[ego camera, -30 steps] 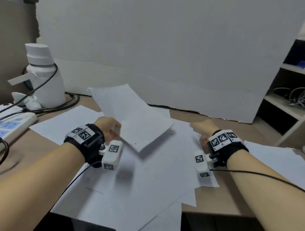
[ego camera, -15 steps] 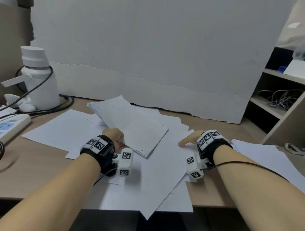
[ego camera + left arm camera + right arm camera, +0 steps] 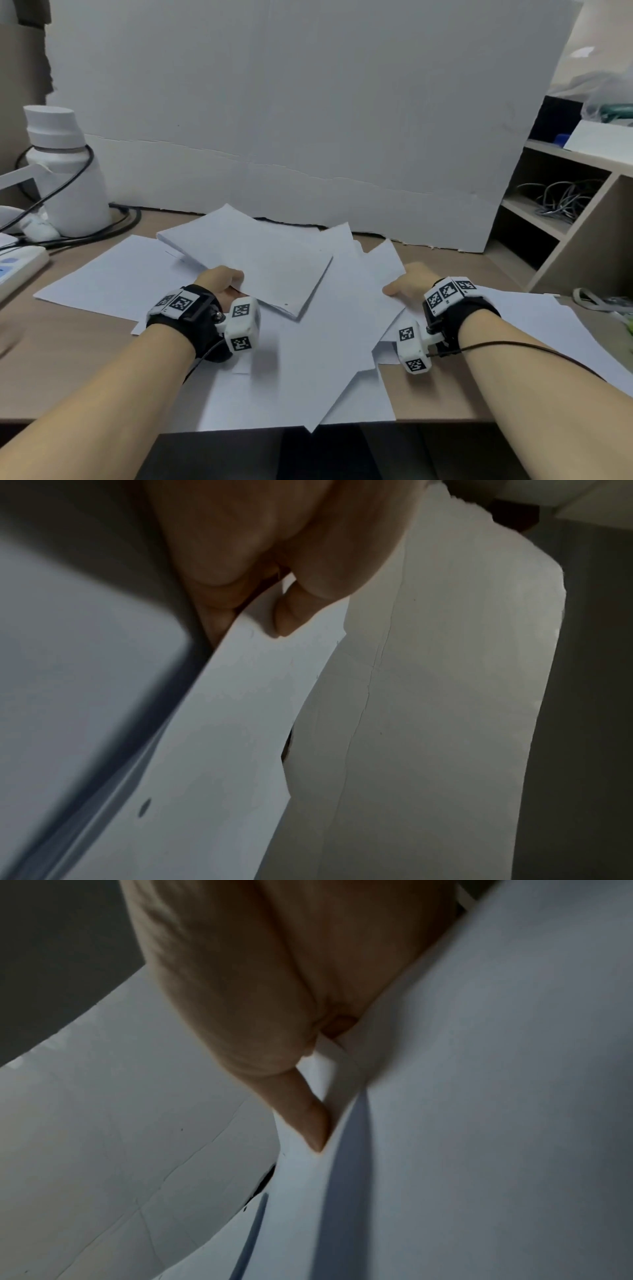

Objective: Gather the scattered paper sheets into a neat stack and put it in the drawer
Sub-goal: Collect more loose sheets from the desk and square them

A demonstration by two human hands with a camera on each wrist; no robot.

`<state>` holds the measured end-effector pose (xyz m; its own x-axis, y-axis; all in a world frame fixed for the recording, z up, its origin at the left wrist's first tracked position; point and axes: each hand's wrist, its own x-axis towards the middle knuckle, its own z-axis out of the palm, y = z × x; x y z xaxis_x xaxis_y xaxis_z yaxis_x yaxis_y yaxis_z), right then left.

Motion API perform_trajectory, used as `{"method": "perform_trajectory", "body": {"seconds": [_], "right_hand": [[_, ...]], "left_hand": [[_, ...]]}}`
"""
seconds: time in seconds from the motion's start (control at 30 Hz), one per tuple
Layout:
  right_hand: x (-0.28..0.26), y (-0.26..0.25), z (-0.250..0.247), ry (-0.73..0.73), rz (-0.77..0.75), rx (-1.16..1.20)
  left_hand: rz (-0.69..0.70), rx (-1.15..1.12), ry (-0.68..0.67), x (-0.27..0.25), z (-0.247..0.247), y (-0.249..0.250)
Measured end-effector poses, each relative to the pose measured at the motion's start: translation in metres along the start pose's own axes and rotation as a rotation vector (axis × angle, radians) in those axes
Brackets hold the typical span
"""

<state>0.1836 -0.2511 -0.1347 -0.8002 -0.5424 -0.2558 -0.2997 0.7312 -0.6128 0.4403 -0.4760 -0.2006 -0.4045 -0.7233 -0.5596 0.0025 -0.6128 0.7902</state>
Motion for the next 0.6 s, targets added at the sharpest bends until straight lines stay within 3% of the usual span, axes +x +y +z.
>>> {"method": "perform_trajectory", "body": {"seconds": [0.2, 0.27, 0.37, 0.47, 0.53, 0.6], "right_hand": [[0.011, -0.007, -0.050, 0.443, -0.075, 0.098], [0.013, -0.012, -0.063, 0.525, -0.097, 0.172], [0.002, -0.020, -0.068, 0.439, -0.104, 0.218], [-0.005, -0.010, -0.059, 0.294, -0.017, 0.068], [-0.008, 0.005, -0.041, 0.175, 0.133, 0.196], [0.010, 0.032, -0.022, 0.031, 0.138, 0.279]], "left_hand": [[0.043, 0.060, 0.068, 0.001, -0.015, 0.008], [0.050, 0.049, 0.058, 0.003, -0.016, 0.010], [0.070, 0.075, 0.082, -0.008, -0.014, 0.013], [0.083, 0.090, 0.095, -0.018, -0.011, 0.012], [0.081, 0.137, 0.104, -0.018, -0.012, 0.008], [0.082, 0.133, 0.092, -0.015, -0.012, 0.006]]}}
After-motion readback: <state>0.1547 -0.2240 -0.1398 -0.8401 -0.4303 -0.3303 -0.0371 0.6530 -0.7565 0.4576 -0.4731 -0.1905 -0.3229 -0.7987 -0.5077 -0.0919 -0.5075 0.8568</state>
